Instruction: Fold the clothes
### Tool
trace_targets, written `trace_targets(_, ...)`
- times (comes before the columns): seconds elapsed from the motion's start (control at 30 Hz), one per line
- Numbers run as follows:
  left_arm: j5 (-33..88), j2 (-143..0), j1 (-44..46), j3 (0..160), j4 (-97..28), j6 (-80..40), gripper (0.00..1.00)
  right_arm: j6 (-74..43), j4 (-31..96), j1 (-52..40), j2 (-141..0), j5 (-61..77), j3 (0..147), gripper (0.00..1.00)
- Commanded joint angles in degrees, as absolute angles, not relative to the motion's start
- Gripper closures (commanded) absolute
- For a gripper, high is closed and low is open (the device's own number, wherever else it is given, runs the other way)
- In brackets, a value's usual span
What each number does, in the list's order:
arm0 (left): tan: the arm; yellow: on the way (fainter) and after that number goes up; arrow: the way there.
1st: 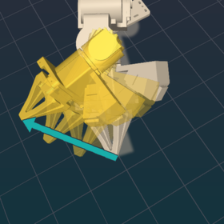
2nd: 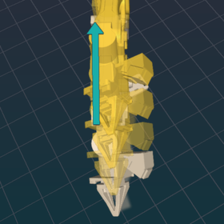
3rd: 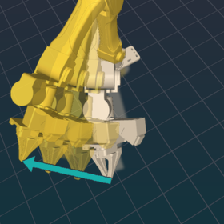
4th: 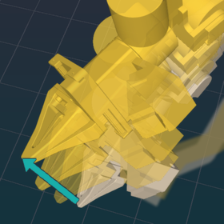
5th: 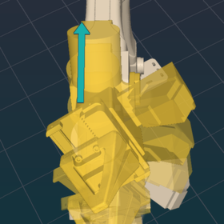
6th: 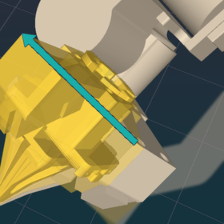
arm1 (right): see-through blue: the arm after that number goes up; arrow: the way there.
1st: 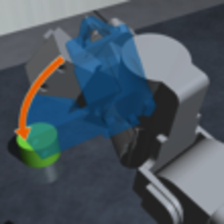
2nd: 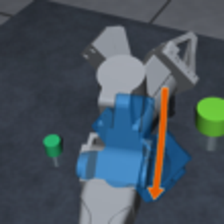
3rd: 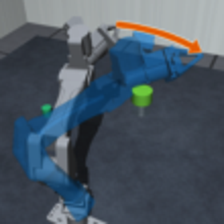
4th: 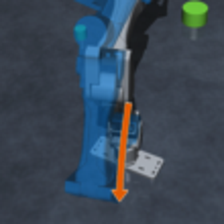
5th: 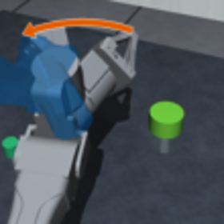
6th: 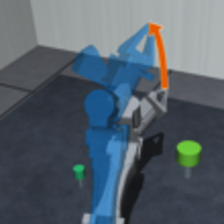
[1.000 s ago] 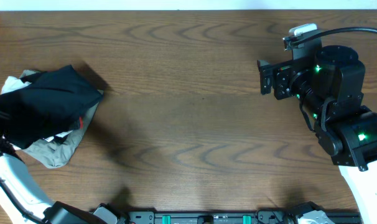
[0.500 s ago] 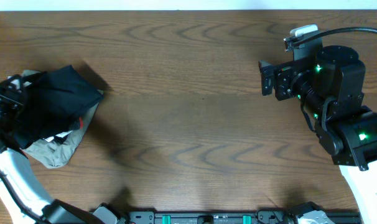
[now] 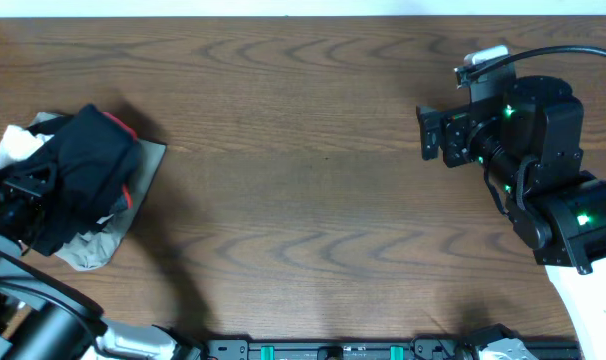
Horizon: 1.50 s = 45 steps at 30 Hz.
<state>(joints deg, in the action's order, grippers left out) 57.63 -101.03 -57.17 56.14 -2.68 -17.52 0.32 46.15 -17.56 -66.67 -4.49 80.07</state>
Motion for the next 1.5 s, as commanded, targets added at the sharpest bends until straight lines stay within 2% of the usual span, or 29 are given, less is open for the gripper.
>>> trace_targets(0.0, 56.1, -105.0, -57.8, 57.1, -3.4, -16.1, 0.65, 1.0, 46.5, -17.1, -67.2, -4.5, 81.0, 0.01)
trace_targets(0.1, 56.3, -105.4, -57.2, 57.1, -1.8, -16.1, 0.62, 1.0, 46.8, -17.1, -67.2, -4.5, 81.0, 0.01)
trace_targets(0.3, 66.5, -102.9, -56.4, 57.1, 8.4, -21.1, 0.41, 1.0, 46.7, -17.1, -67.2, -4.7, 81.0, 0.01)
trace_targets(0.37, 69.5, -100.9, -56.3, 57.1, 12.3, -23.5, 0.29, 1.0, 46.7, -17.1, -67.2, -4.7, 81.0, 0.01)
trace_targets(0.43, 71.3, -98.0, -56.0, 57.1, 14.9, -25.4, 0.05, 1.0, 46.7, -17.1, -67.2, -4.7, 81.0, 0.01)
trace_targets(0.47, 71.5, -96.4, -55.6, 57.1, 15.5, -25.9, 0.02, 1.0, 46.7, -17.1, -67.2, -4.7, 81.0, 0.01)
trace_targets(0.63, 71.4, -86.2, -50.2, 57.1, 15.6, -25.6, 0.02, 1.0, 45.8, -17.1, -67.2, -4.7, 81.0, 0.01)
trace_targets(0.77, 71.4, -79.1, -42.7, 57.1, 14.0, -25.5, 0.02, 1.0, 45.4, -17.1, -67.3, -4.8, 81.0, 0.01)
trace_targets(0.93, 68.4, -72.0, -32.0, 57.1, 7.4, -20.0, 0.02, 0.5, 45.5, -16.1, -68.6, -4.7, 81.0, 0.01)
trace_targets(1.07, 53.8, -67.0, -23.2, 57.1, -5.4, -12.0, 0.02, -2.6, 45.3, -14.0, -70.7, -4.7, 81.0, 0.01)
trace_targets(1.2, 33.5, -63.5, -12.1, 57.1, -17.3, -6.1, 0.02, -2.5, 45.2, -11.8, -73.4, -4.7, 81.0, 0.01)
trace_targets(1.47, -1.3, -63.4, 8.7, 57.1, -28.3, -4.7, 0.02, -2.6, 45.5, -9.1, -79.4, -4.7, 81.0, 0.01)
